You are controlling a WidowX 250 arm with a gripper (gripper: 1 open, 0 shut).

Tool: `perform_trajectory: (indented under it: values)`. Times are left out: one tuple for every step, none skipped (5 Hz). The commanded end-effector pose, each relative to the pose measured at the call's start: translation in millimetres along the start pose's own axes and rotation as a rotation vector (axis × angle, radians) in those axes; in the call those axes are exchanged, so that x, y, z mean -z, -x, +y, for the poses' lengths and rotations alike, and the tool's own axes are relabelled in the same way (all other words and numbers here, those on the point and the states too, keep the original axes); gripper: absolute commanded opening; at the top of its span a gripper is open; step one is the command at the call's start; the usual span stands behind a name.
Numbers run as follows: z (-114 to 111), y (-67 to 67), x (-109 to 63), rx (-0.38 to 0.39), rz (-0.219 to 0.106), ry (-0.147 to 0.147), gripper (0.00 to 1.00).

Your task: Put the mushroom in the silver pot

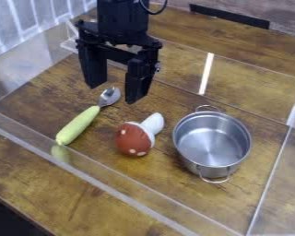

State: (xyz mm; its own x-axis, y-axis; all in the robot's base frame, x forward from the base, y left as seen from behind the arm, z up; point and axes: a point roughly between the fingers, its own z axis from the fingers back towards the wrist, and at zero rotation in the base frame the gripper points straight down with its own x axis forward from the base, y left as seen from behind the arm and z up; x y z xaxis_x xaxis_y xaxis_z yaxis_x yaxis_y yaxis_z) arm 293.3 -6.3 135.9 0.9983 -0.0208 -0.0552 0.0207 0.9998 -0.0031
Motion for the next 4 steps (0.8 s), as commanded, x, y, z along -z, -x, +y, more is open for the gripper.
perform_trajectory:
  values:
    - [-0.8,-2.7,22.7,-0.007,0.015,0.005,1.0]
    - [-0.9,-12.5,54.1,0.022,0.024,0.009,1.0]
    - [-0.2,-25.2,78.4,0.066,0.01,0.016,1.0]
    - [-10.3,-34.6,83.3,0.103,-0.009,0.029,1.0]
